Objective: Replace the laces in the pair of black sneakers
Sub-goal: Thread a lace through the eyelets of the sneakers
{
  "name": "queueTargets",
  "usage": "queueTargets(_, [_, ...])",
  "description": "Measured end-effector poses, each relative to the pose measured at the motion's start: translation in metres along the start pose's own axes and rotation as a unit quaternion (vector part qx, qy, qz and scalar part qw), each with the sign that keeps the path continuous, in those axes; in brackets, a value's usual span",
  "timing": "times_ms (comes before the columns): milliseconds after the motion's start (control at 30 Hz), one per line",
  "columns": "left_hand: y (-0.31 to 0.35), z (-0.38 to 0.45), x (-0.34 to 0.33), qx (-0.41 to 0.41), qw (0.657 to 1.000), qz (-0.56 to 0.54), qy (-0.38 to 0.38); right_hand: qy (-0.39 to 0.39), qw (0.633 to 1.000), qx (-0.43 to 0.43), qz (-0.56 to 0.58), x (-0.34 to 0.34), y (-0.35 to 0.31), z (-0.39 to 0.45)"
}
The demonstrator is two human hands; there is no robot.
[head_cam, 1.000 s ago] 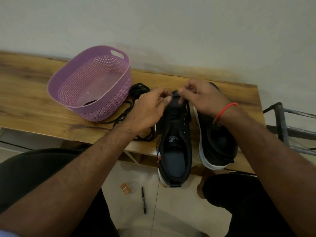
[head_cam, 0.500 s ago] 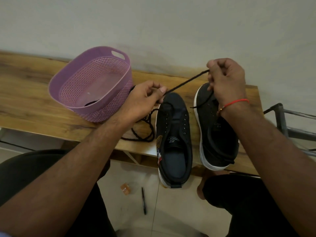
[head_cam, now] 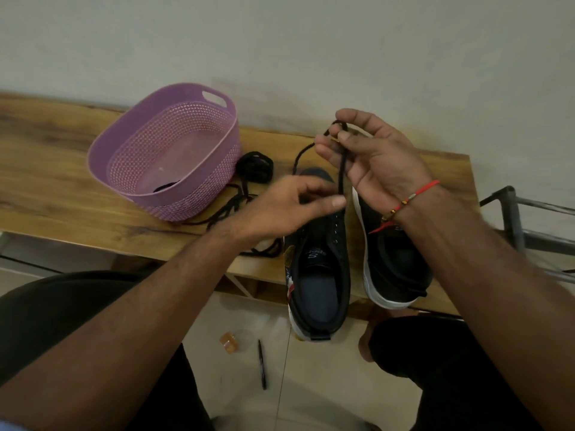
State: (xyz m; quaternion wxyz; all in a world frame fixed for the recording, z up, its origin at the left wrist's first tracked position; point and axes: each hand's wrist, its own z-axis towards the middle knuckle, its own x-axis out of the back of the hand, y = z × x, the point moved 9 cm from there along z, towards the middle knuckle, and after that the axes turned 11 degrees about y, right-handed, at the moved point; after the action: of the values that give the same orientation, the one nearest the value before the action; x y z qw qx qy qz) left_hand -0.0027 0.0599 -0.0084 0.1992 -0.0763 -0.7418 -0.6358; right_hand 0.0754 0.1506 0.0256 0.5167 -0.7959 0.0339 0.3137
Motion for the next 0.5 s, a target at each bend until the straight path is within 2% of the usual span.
queueTargets(67, [0.003,-0.003,-0.009,-0.014,0.999,0.007,-0.031,0.006,0.999,-0.009,0.042,-0.001,-0.001,-0.001])
queueTargets(167, [0.002,0.000,-0.003,0.001,1.000,-0.019,-0.008,0.040,0.997,-0.011,0.069,0.009,-0.004,0.003])
queueTargets(200, [0.000,0.001,0.003,0.018,0.999,-0.039,0.013,0.057,0.998,-0.005,0.027,0.014,-0.004,0.006])
queueTargets(233, [-0.002,0.003,0.012,0.040,0.996,-0.064,0.049,0.076,0.994,0.014,-0.073,0.021,-0.005,0.008])
queueTargets(267, [-0.007,0.004,0.023,0.063,0.989,-0.089,0.098,0.091,0.969,0.044,-0.226,0.026,-0.008,0.008])
queueTargets(300, [-0.012,0.005,0.035,0.089,0.977,-0.117,0.151,0.092,0.910,0.080,-0.397,0.029,-0.010,0.008])
queueTargets(333, [-0.020,0.005,0.046,0.111,0.962,-0.151,0.197,0.081,0.834,0.113,-0.534,0.028,-0.012,0.005])
queueTargets(367, [-0.026,0.004,0.053,0.127,0.948,-0.185,0.226,0.065,0.774,0.139,-0.614,0.024,-0.011,0.002])
queueTargets(400, [-0.031,0.004,0.057,0.139,0.936,-0.217,0.240,0.051,0.753,0.149,-0.638,0.018,-0.008,-0.002])
queueTargets(500, [-0.036,0.006,0.054,0.152,0.916,-0.283,0.239,-0.018,0.764,0.120,-0.634,0.005,0.012,-0.008])
